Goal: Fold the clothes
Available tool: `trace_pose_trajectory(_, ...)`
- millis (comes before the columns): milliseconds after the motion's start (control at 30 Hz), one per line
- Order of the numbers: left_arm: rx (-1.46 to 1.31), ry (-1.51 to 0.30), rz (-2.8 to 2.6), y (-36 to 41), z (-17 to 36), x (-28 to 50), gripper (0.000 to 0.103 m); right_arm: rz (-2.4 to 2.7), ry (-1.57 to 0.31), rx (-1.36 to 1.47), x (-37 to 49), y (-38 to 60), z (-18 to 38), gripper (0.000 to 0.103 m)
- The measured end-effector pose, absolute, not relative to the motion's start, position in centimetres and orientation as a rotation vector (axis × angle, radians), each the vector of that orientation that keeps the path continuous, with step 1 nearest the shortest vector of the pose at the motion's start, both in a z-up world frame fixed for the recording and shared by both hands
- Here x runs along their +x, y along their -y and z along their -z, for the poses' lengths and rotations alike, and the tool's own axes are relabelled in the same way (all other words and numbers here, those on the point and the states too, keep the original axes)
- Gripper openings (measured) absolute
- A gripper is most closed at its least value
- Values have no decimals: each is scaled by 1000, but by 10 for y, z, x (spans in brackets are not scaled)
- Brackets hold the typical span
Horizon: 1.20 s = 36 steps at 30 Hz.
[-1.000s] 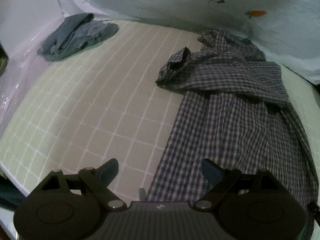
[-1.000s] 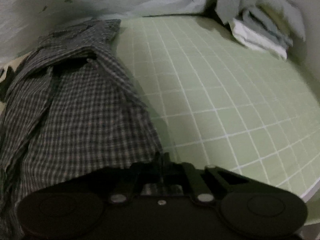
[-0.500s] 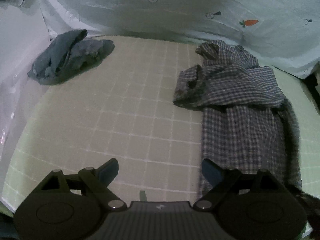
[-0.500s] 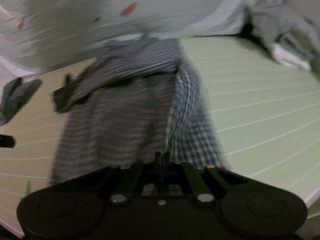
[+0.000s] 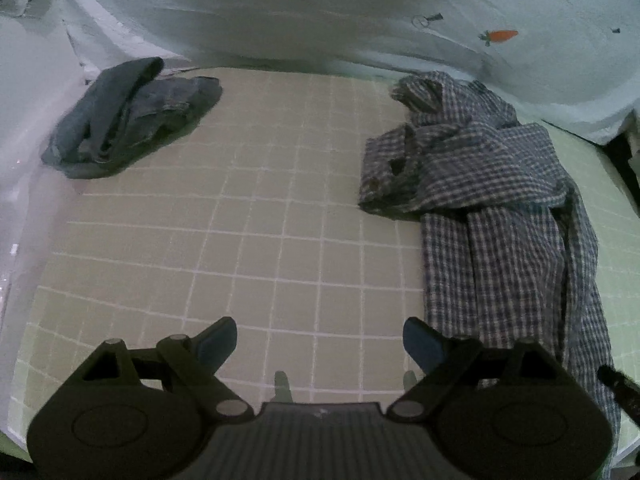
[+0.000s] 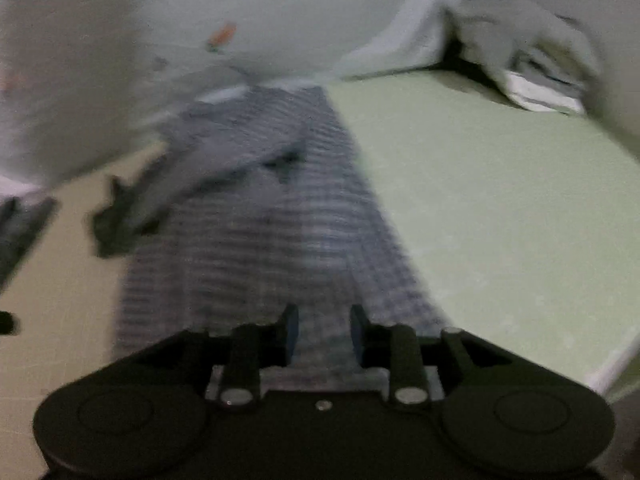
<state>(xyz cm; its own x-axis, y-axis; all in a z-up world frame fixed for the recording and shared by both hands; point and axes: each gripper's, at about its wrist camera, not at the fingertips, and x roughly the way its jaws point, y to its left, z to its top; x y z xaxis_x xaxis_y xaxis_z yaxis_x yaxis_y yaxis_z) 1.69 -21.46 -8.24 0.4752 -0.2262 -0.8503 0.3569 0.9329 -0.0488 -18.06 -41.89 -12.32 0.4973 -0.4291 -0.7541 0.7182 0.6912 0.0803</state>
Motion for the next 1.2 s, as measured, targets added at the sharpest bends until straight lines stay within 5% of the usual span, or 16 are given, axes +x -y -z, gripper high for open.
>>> trace_pose_trajectory(133,160,-1033,368,223,89,16,90,716,-877,417,-177,421,148,32)
trace_pose_trajectory(267,150,-1053,335,229,93,24,90,672,-892,385,-168,413,146,47)
trace_pose_trajectory(333,127,-1050,314,235,92,30,90,656,-878,374,-163,419,139,64)
trace_pose_trajectory(533,58,-1022,253,259,77,57,90,619,-831,251,-137,458,109,79)
trace_pose_trajectory(967,16,-1044,194,306,99,146,90,493,-729,214,-6,589,94,74)
trace_pose_trajectory(1200,36,-1105,209,323,130,187,83,374,-842,158,70,610,133,55)
